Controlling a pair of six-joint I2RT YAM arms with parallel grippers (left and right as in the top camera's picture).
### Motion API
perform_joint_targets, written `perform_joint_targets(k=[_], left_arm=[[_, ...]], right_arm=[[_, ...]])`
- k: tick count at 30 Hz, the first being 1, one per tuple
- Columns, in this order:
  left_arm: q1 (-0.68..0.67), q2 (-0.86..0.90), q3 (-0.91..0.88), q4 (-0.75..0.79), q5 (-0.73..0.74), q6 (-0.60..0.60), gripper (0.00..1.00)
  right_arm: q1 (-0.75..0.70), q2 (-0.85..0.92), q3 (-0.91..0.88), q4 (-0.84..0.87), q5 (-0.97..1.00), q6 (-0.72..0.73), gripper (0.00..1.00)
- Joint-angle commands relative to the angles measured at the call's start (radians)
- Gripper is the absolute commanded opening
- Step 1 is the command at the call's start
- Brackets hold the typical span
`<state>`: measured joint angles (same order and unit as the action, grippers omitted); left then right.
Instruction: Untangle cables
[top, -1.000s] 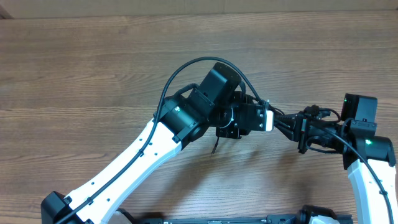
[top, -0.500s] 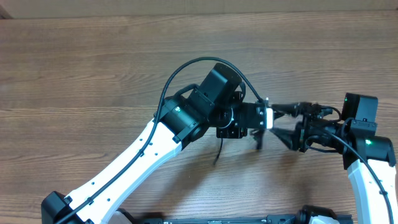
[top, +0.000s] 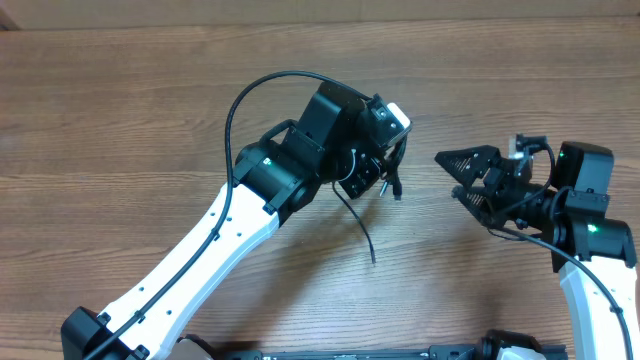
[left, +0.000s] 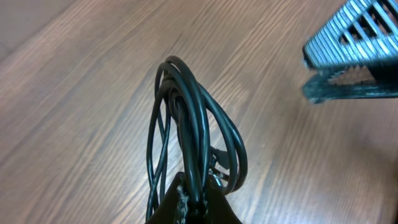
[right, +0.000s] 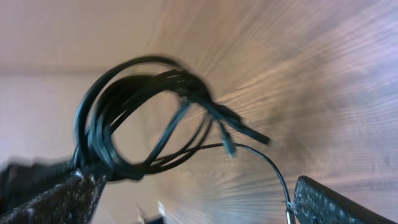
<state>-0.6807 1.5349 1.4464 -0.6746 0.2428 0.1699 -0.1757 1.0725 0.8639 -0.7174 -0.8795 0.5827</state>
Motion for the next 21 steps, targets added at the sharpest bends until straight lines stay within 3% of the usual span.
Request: perform_joint_targets(k=[1, 7, 11, 18, 20, 21], left_arm=[[0.000, 0.003, 0.008, 0.022, 0.119, -0.048, 0.04], [0.000, 0.003, 0.008, 0.052, 0.272, -0.098, 0.04], [-0.006, 0.003, 0.008, 0.061, 0.327, -0.107, 0.04], [-0.010, 0.003, 0.008, 0.058, 0.322, -0.107, 0.04], [-0.006, 0.003, 0.008, 0.058, 0.303, -0.111, 0.04], [-0.006, 0.003, 0.008, 0.058, 0.264, -0.129, 0.04]], right_arm=[[0.009, -0.006, 0.017, 0.014, -0.135, -0.276, 1.00], [0.082, -0.006, 0.017, 0.033, -0.187, -0.436, 1.00], [0.143, -0.006, 0.017, 0.113, -0.222, -0.436, 0.89], [0.203, -0.006, 0.017, 0.166, -0.222, -0.435, 0.19], [0.203, -0.006, 0.017, 0.163, -0.222, -0.435, 0.04], [0.203, -0.006, 0.017, 0.163, -0.224, -0.433, 0.04]])
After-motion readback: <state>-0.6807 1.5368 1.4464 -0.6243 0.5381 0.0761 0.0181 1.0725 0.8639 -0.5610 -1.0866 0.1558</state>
